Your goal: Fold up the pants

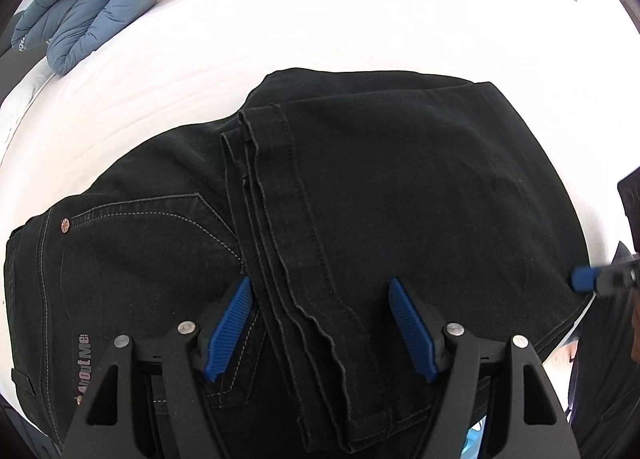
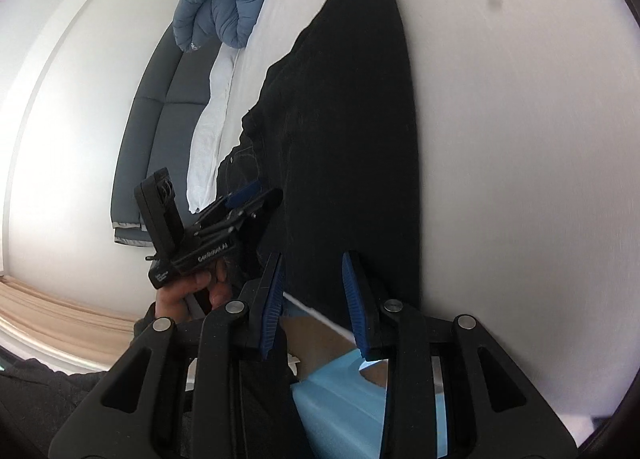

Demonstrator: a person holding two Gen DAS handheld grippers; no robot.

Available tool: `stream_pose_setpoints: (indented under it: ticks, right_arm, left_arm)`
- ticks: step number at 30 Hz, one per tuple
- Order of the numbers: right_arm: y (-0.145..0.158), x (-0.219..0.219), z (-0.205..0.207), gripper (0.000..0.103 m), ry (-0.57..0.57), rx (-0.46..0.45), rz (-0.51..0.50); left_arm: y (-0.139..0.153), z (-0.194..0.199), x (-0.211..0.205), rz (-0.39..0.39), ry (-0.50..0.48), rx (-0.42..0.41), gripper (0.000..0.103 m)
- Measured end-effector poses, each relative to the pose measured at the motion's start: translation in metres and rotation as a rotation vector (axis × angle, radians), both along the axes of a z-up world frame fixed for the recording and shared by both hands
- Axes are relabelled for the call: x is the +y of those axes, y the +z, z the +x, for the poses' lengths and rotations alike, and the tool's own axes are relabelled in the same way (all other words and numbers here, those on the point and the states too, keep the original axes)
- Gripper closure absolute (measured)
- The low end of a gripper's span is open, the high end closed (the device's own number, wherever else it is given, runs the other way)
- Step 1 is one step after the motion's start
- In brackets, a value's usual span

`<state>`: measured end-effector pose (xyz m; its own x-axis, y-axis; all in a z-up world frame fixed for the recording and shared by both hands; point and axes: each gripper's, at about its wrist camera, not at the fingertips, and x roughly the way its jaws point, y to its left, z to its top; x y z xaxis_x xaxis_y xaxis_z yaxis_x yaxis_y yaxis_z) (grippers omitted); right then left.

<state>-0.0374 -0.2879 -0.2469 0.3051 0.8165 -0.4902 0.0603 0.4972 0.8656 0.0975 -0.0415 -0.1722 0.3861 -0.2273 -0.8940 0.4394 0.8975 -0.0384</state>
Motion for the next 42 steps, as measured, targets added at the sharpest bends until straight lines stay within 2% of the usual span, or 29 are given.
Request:
stream_pose_setpoints:
  ticks: [4, 5, 8, 10, 13, 15, 16, 17, 19, 22, 24, 25, 26, 27, 28, 29, 30, 34, 36, 38, 42]
  right_arm:
    - [0.012, 0.016, -0.013, 0.074, 0.056, 0.013, -0.102]
    - [0.021, 0.019, -0.013, 0.074, 0.064, -0.009, -0.119]
    - [0.049, 0.015, -0.007, 0.074, 0.006, -0.103, -0.058]
    - [0.055, 0.017, 0.012, 0.074, -0.035, -0.133, -0.011]
    - [0.042, 0.035, 0.046, 0.074, -0.032, -0.119, 0.002]
    - [0.019, 0.043, 0.064, 0.074, -0.04, -0.046, -0.034]
    - [0.002, 0.048, 0.072, 0.074, -0.043, 0.008, -0.077]
    - [-0.005, 0.051, 0.074, 0.081, -0.053, 0.005, -0.096]
    - [-0.001, 0.055, 0.072, 0.082, -0.061, -0.018, -0.106]
    - [0.004, 0.058, 0.07, 0.08, -0.045, -0.028, -0.122]
    - [0.005, 0.059, 0.07, 0.079, -0.06, -0.018, -0.12]
    - [0.006, 0.054, 0.072, 0.077, -0.071, -0.012, -0.112]
    - [0.008, 0.049, 0.073, 0.07, -0.079, -0.01, -0.101]
    - [0.012, 0.049, 0.072, 0.053, -0.087, -0.018, -0.078]
    - [0.018, 0.048, 0.071, 0.045, -0.094, -0.035, -0.054]
    - [0.025, 0.048, 0.069, 0.028, -0.102, -0.052, -0.037]
    - [0.031, 0.052, 0.07, 0.02, -0.11, -0.069, -0.024]
    - [0.041, 0.07, 0.084, 0.02, -0.096, -0.073, 0.037]
    - [0.045, 0.072, 0.087, 0.02, -0.097, -0.073, 0.065]
    - [0.05, 0.069, 0.084, 0.02, -0.099, -0.082, 0.07]
    - [0.056, 0.069, 0.085, 0.02, -0.098, -0.095, 0.076]
  left_arm:
    - [0.0, -0.001, 0.003, -0.006, 0.003, -0.004, 0.03]
    - [0.001, -0.002, 0.004, -0.007, 0.005, -0.006, 0.03]
    - [0.0, -0.003, 0.005, -0.013, 0.011, -0.013, 0.029]
    - [0.0, -0.004, 0.008, -0.027, 0.013, -0.016, 0.029]
    - [-0.001, -0.005, 0.013, -0.057, 0.02, -0.017, 0.028]
    - [0.003, -0.005, 0.021, -0.097, 0.044, -0.01, 0.028]
    - [0.008, -0.007, 0.029, -0.133, 0.072, -0.005, 0.028]
    - [0.014, -0.01, 0.038, -0.18, 0.107, -0.01, 0.028]
    - [0.028, -0.022, 0.069, -0.282, 0.211, -0.055, 0.028]
    - [0.035, -0.042, 0.132, -0.441, 0.455, -0.112, 0.018]
    - [0.03, -0.057, 0.181, -0.574, 0.618, -0.109, 0.018]
    - [0.028, -0.062, 0.197, -0.6, 0.672, -0.11, 0.018]
    - [0.028, -0.068, 0.216, -0.622, 0.732, -0.122, 0.018]
    - [0.027, -0.076, 0.236, -0.654, 0.788, -0.14, 0.018]
    - [0.029, -0.08, 0.25, -0.687, 0.833, -0.146, 0.018]
    - [0.027, -0.085, 0.263, -0.715, 0.872, -0.148, 0.018]
    - [0.024, -0.089, 0.276, -0.748, 0.914, -0.146, 0.018]
    - [0.0, -0.093, 0.303, -0.841, 1.028, -0.083, 0.018]
    - [-0.018, -0.094, 0.313, -0.941, 1.08, -0.036, 0.018]
    - [-0.023, -0.098, 0.316, -0.952, 1.133, -0.025, 0.018]
    - [-0.03, -0.098, 0.315, -1.009, 1.108, -0.035, 0.018]
